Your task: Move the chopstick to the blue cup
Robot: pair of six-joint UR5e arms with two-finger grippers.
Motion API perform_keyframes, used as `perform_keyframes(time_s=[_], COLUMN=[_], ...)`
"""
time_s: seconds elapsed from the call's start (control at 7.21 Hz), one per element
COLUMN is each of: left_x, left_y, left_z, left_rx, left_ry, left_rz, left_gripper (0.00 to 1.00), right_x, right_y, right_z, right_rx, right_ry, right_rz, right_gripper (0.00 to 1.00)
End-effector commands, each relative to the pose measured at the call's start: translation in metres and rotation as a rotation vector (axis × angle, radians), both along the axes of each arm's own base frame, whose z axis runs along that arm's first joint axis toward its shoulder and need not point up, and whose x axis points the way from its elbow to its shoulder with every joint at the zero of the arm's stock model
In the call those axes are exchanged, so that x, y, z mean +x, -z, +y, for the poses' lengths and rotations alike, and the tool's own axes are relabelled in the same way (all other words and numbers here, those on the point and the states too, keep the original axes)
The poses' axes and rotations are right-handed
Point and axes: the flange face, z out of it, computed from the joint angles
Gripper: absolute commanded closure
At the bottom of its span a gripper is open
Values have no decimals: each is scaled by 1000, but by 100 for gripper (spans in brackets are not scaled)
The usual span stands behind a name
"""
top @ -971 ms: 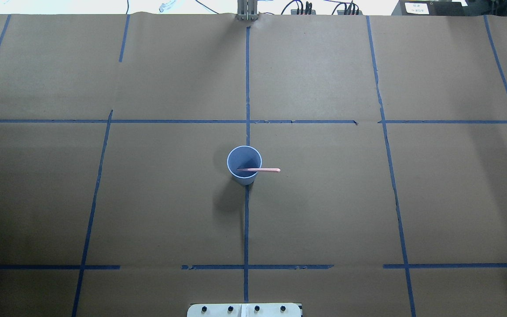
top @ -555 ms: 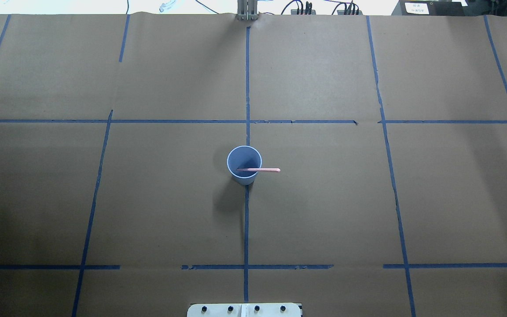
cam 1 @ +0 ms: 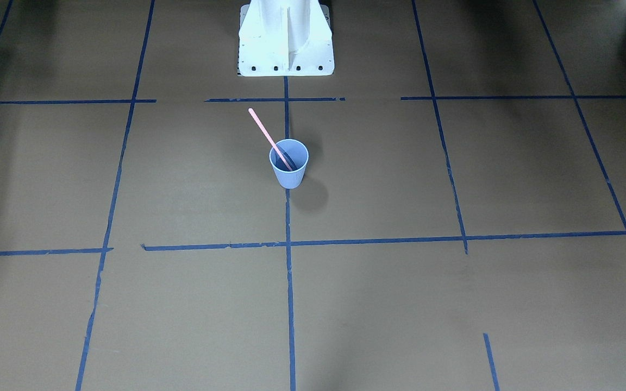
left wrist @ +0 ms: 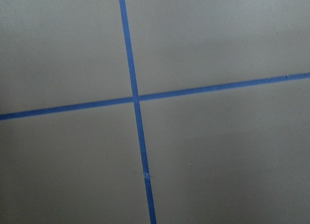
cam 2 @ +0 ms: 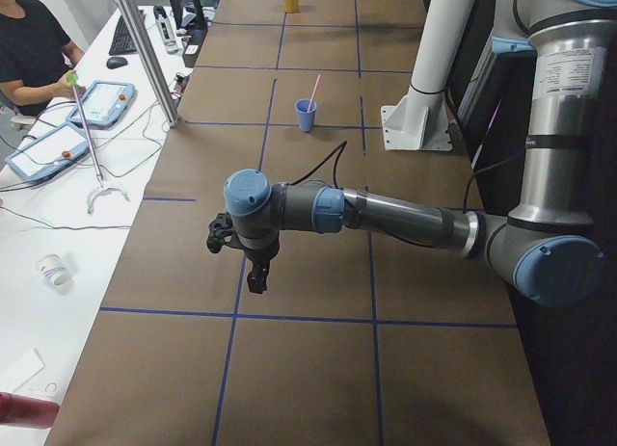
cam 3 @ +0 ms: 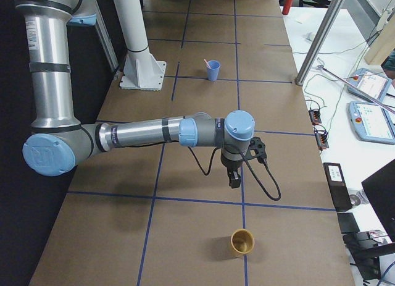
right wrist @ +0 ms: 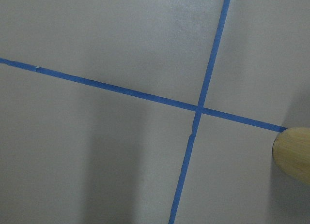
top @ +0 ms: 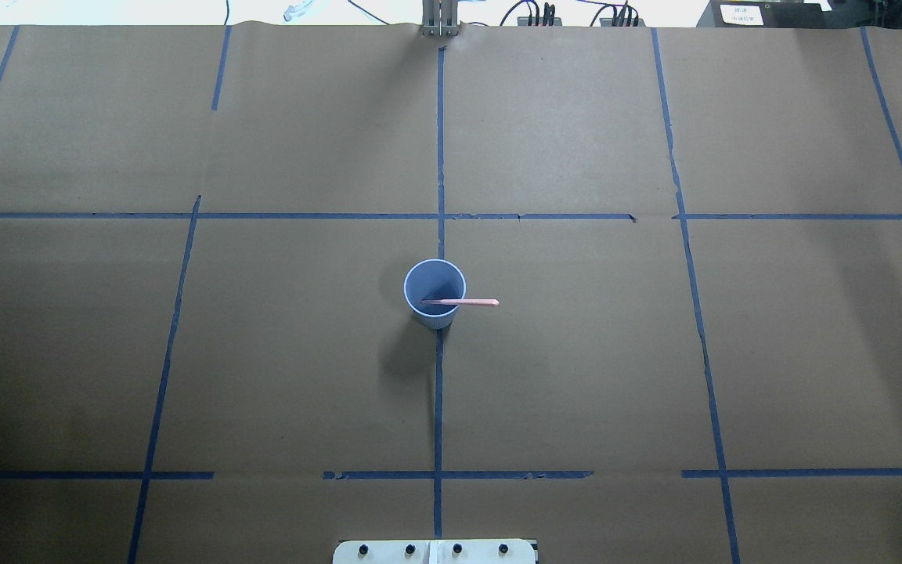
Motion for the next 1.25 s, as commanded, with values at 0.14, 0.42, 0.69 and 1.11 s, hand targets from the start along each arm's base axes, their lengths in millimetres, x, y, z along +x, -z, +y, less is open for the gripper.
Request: perform_keyframes(time_s=[0.14, 0.42, 0.69, 1.11], left_x=[1, 1, 1, 0], left_y=[2, -5, -15, -24], left_z=[3, 2, 3, 1], left_rx=[15, 24, 2, -15], left_ry=[-2, -2, 0, 0], left_rz=[5, 0, 0, -11], left_gripper=[0, 0, 0, 0], right_x=[0, 0, 0, -1], right_y=[0, 1, 3, 4], right_z=[0, -1, -1, -1], right_rx=[-2, 1, 5, 13], right_ry=[0, 0, -1, 3], right_rz=[0, 0, -1, 5], right_gripper=[0, 0, 0, 0])
